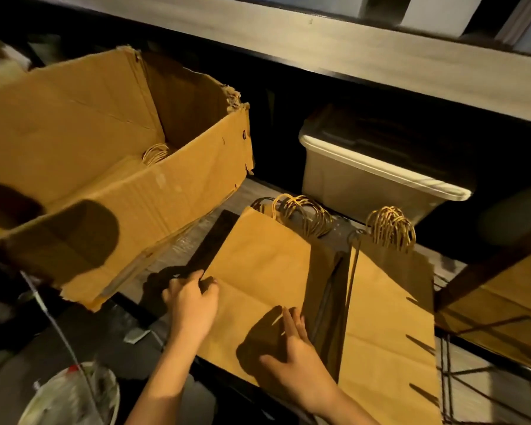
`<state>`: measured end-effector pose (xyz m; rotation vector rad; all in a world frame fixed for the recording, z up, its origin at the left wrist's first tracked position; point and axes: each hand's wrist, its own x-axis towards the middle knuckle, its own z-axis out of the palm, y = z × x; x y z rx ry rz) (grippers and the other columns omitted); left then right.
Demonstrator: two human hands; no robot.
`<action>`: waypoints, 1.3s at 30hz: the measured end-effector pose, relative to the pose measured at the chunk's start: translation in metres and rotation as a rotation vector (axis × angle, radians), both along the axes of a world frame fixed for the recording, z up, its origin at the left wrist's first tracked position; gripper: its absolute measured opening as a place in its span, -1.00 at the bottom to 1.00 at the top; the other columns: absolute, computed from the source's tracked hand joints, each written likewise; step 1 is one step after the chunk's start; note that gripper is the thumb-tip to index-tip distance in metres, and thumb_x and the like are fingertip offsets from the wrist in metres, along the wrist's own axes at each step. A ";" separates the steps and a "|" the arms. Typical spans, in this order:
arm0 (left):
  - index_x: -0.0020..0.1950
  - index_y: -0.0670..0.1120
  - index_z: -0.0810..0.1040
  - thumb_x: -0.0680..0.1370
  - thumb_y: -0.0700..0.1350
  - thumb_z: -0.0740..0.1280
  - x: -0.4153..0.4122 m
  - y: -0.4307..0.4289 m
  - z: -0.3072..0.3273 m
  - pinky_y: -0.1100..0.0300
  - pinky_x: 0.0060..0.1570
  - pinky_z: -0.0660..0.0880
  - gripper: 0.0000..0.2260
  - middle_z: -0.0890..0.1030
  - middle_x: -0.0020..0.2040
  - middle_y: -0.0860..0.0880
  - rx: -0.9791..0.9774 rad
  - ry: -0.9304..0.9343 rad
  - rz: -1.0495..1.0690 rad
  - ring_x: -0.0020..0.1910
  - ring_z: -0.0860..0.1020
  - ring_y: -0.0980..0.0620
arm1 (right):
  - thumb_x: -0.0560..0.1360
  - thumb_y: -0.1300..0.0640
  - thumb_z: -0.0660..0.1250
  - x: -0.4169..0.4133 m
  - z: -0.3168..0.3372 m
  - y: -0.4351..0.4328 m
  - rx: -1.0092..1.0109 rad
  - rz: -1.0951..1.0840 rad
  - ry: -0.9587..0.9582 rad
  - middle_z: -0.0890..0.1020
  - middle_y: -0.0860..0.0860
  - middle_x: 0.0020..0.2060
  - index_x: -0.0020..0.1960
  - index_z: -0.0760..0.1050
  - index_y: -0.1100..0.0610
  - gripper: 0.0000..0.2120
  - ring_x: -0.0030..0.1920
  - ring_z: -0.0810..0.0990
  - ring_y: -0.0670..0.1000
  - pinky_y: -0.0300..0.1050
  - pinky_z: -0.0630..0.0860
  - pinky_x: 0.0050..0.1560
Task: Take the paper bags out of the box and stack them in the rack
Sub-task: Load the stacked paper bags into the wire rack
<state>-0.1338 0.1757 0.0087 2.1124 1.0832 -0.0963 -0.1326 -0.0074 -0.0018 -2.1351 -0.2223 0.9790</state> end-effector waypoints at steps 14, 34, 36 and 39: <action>-0.12 0.03 0.56 0.53 -0.02 0.33 -0.018 -0.006 0.020 0.11 -0.20 0.51 -0.93 0.62 -0.23 0.10 0.084 -0.555 0.023 -0.19 0.58 0.09 | 0.50 0.09 0.37 0.004 0.011 -0.017 0.462 -0.406 0.387 0.42 -0.07 0.30 0.48 0.08 -0.08 -0.33 0.14 0.52 -0.10 -0.21 0.45 0.20; -0.21 0.11 0.62 0.52 -0.02 0.35 -0.027 -0.012 0.071 0.18 0.01 0.48 -0.88 0.63 -0.07 0.12 -0.392 -0.878 0.402 -0.02 0.57 0.17 | 0.54 0.16 0.27 0.019 0.055 -0.041 0.926 -0.800 0.217 0.68 0.12 -0.01 0.09 0.56 0.14 -0.83 -0.02 0.65 0.06 -0.09 0.58 -0.06; -0.06 0.06 0.60 0.55 0.03 0.31 -0.019 -0.023 0.074 0.04 0.16 0.46 -0.89 0.61 0.04 0.07 -0.414 -0.851 0.379 0.08 0.55 0.08 | 0.55 0.18 0.24 0.023 0.065 -0.052 0.935 -0.798 0.122 0.68 0.12 0.02 0.14 0.53 0.16 -0.80 0.02 0.65 0.09 -0.03 0.58 0.05; 0.24 0.06 0.51 0.59 0.06 0.22 -0.007 -0.047 0.082 0.09 0.26 0.35 -0.74 0.54 0.13 0.12 -0.498 -0.818 0.307 0.15 0.48 0.12 | 0.53 0.17 0.25 0.029 0.080 -0.079 0.942 -0.829 -0.031 0.70 0.10 -0.05 0.16 0.50 0.14 -0.78 -0.05 0.67 0.07 0.00 0.58 0.02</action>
